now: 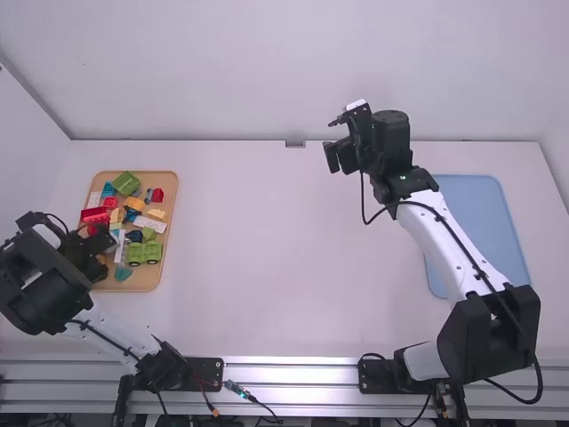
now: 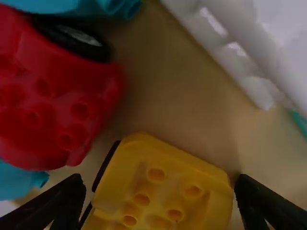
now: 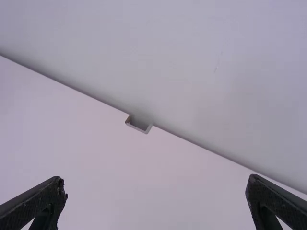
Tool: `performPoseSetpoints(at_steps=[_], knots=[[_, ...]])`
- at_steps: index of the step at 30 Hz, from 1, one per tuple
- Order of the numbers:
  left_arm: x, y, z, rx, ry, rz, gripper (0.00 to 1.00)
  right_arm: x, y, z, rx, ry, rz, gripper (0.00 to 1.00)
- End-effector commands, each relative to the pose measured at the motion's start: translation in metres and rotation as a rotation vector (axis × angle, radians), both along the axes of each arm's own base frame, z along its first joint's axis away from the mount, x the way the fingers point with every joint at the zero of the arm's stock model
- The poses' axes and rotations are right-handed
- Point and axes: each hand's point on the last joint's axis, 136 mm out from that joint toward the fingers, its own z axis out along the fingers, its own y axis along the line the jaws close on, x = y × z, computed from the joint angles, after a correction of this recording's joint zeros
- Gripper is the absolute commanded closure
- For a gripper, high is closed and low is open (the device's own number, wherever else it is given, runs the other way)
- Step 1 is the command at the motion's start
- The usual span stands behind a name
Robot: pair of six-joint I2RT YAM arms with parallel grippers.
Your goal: Assemble lego blocks to make yellow taxi
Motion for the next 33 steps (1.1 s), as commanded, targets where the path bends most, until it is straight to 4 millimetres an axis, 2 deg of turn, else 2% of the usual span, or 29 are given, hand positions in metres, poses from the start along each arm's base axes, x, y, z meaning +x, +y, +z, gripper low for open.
performPoseSetpoints(at_steps=[1, 6, 12, 17, 20, 28, 33], knots=[[0.001, -0.008, -0.007, -0.058, -0.020, 0.055, 0.17, 0.003, 0.000, 0.013, 0.009, -0.025, -0.005, 0.01], [-0.001, -0.012, -0.008, -0.073, -0.009, 0.056, 0.24, 0.003, -0.001, 0.012, 0.008, -0.022, -0.005, 0.01], [-0.010, -0.003, -0.009, -0.023, 0.037, 0.015, 0.18, 0.003, -0.001, 0.012, 0.008, -0.023, -0.005, 0.01], [-0.004, 0.003, -0.007, 0.010, 0.022, -0.008, 0.12, 0.003, 0.000, 0.012, 0.008, -0.023, -0.003, 0.01], [-0.003, 0.002, -0.007, 0.012, 0.014, -0.095, 0.13, 0.003, 0.000, 0.012, 0.010, -0.023, -0.002, 0.01], [-0.009, 0.002, 0.007, -0.015, 0.057, -0.139, 0.22, 0.001, 0.011, 0.015, 0.014, -0.036, 0.021, 0.01], [-0.009, 0.005, 0.010, -0.007, 0.063, -0.145, 0.23, 0.000, 0.015, 0.017, 0.014, -0.042, 0.028, 0.01]])
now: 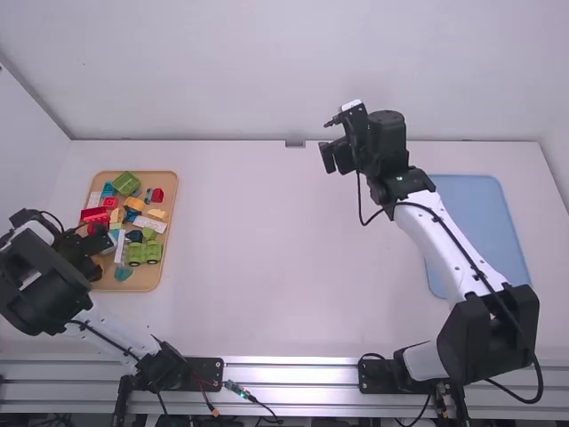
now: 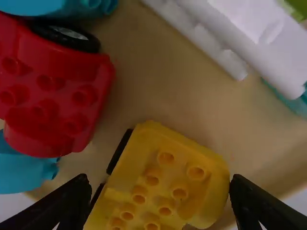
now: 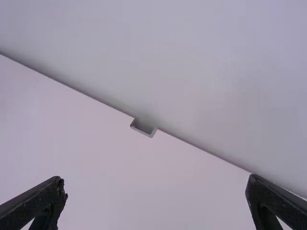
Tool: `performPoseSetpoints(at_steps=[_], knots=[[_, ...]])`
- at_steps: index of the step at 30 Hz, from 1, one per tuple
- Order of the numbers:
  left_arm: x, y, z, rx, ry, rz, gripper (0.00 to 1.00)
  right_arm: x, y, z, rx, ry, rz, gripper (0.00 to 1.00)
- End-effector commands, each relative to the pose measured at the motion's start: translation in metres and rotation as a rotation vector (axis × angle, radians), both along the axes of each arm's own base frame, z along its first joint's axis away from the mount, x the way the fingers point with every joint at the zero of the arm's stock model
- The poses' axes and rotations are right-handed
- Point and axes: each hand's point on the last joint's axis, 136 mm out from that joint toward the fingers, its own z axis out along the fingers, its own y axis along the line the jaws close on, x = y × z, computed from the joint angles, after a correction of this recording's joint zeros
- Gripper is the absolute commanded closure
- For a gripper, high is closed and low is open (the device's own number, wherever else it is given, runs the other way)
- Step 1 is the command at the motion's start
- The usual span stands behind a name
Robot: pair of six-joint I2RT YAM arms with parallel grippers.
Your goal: Assemble lego blocks to make yellow taxi
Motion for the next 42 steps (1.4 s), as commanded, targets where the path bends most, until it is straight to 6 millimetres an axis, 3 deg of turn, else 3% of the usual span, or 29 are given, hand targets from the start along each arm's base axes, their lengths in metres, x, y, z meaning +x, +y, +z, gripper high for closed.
performPoseSetpoints(at_steps=[1, 13, 23, 32, 35, 42], knots=[[-0.002, 0.004, -0.003, -0.002, 0.010, -0.019, 0.23, 0.002, 0.004, 0.014, 0.011, -0.029, 0.004, 0.01], [-0.004, -0.001, -0.005, -0.018, 0.020, -0.024, 0.21, 0.003, 0.004, 0.014, 0.012, -0.031, 0.004, 0.01], [-0.010, 0.008, -0.006, -0.016, 0.006, 0.019, 0.18, 0.003, 0.003, 0.015, 0.012, -0.032, 0.003, 0.01], [-0.010, 0.017, -0.031, -0.010, 0.023, 0.058, 0.16, 0.003, 0.004, 0.016, 0.015, -0.040, 0.005, 0.01], [-0.010, 0.020, -0.040, -0.006, 0.034, 0.063, 0.20, 0.004, 0.005, 0.018, 0.018, -0.047, 0.006, 0.01], [-0.010, 0.020, -0.042, -0.011, 0.035, 0.063, 0.28, 0.005, 0.005, 0.020, 0.021, -0.056, 0.008, 0.01]])
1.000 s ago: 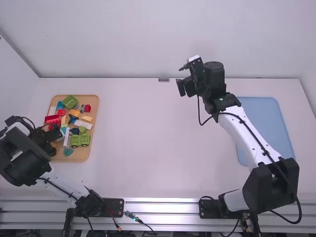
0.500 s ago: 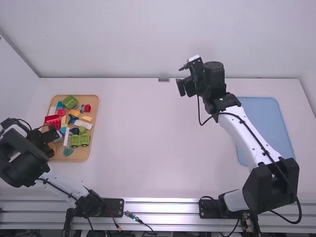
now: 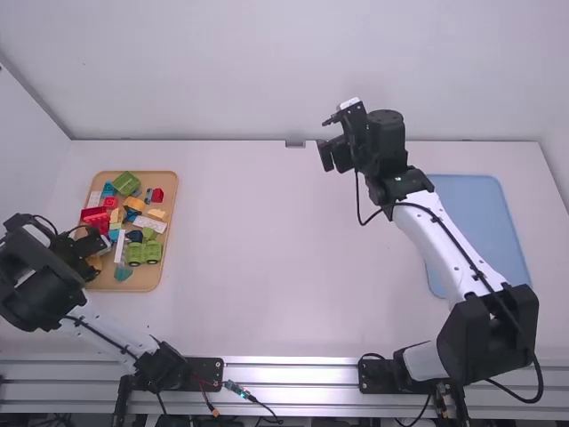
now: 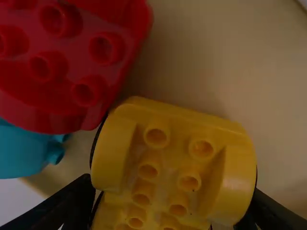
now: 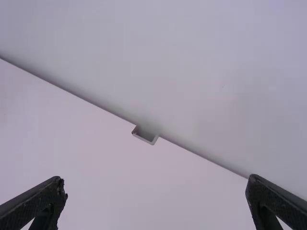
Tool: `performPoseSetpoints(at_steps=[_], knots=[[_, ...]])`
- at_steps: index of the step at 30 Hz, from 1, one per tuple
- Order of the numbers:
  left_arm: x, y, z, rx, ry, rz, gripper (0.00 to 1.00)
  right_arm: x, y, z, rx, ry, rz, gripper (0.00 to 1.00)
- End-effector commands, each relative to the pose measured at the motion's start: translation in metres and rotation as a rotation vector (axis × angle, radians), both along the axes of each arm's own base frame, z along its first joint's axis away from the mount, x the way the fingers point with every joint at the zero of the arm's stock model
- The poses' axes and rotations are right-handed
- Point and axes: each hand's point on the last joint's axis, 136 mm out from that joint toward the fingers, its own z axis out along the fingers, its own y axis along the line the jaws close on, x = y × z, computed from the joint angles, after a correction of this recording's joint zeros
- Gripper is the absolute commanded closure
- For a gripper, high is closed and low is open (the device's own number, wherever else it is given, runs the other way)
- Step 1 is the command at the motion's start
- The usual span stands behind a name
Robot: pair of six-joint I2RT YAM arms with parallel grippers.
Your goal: Assemble lego blocks to make yellow taxi
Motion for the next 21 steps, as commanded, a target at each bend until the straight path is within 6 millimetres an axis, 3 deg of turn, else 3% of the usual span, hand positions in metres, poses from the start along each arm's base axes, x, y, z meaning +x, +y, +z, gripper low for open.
performPoseSetpoints(at_steps=[1, 6, 21], knots=[[-0.006, -0.010, -0.025, -0.058, 0.036, 0.001, 0.28, 0.003, 0.002, 0.014, 0.014, -0.026, 0.001, 0.01], [0.010, -0.020, -0.025, -0.089, -0.013, -0.007, 0.23, 0.003, 0.002, 0.014, 0.014, -0.026, 0.001, 0.01], [0.017, -0.025, -0.024, -0.116, -0.051, 0.019, 0.15, 0.002, 0.002, 0.011, 0.010, -0.016, 0.001, 0.01]])
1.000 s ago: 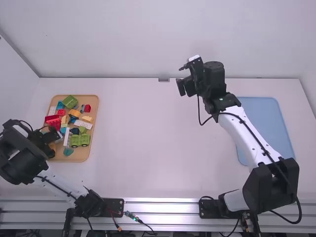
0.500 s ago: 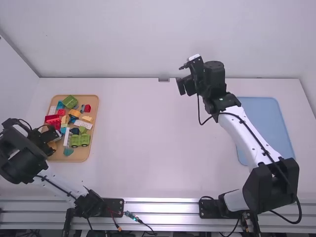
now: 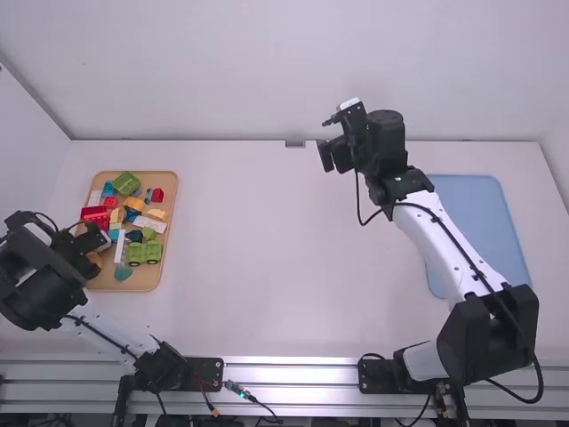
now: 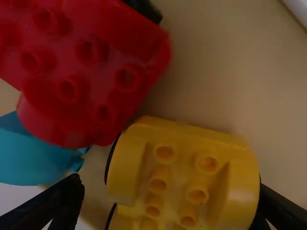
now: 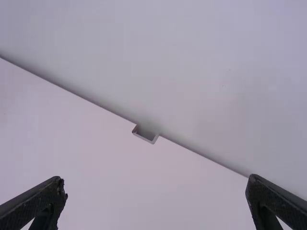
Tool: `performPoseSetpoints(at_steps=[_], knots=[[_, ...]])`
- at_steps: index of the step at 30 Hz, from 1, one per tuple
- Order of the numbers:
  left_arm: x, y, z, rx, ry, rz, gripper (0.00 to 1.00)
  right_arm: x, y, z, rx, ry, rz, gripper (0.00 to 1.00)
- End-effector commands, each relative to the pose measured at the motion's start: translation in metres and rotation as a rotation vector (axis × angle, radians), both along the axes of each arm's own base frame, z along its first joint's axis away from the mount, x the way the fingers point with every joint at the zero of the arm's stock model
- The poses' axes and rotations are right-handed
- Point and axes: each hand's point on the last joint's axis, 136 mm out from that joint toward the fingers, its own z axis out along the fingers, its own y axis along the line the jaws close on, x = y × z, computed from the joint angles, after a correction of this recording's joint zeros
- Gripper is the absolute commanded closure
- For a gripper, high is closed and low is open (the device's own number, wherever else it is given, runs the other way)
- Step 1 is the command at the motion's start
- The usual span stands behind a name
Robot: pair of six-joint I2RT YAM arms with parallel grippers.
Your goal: Assemble lego blocks to make yellow taxi
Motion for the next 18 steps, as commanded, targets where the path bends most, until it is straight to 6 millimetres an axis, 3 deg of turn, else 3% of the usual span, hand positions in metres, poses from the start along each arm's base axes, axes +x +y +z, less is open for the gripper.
performPoseSetpoints(at_steps=[1, 5, 7, 8, 12, 18], knots=[[0.0031, -0.0222, -0.0262, -0.107, -0.004, -0.010, 0.15, 0.0022, 0.0016, 0.0122, 0.011, -0.021, 0.001, 0.01], [0.0003, -0.0215, -0.0268, -0.100, 0.013, -0.007, 0.20, 0.0021, 0.0015, 0.0118, 0.010, -0.019, 0.001, 0.01], [-0.0004, -0.0215, -0.0269, -0.101, 0.016, -0.006, 0.25, 0.0021, 0.0015, 0.0119, 0.010, -0.020, 0.001, 0.01], [0.0003, -0.0219, -0.0268, -0.100, 0.016, -0.009, 0.33, 0.0021, 0.0015, 0.0118, 0.010, -0.020, 0.001, 0.01], [0.0007, -0.0223, -0.0268, -0.101, 0.015, -0.010, 0.41, 0.0018, 0.0017, 0.0114, 0.010, -0.018, 0.002, 0.01], [0.0029, -0.0220, -0.0266, -0.095, 0.011, -0.013, 0.41, 0.0018, 0.0015, 0.0113, 0.010, -0.017, 0.001, 0.01]])
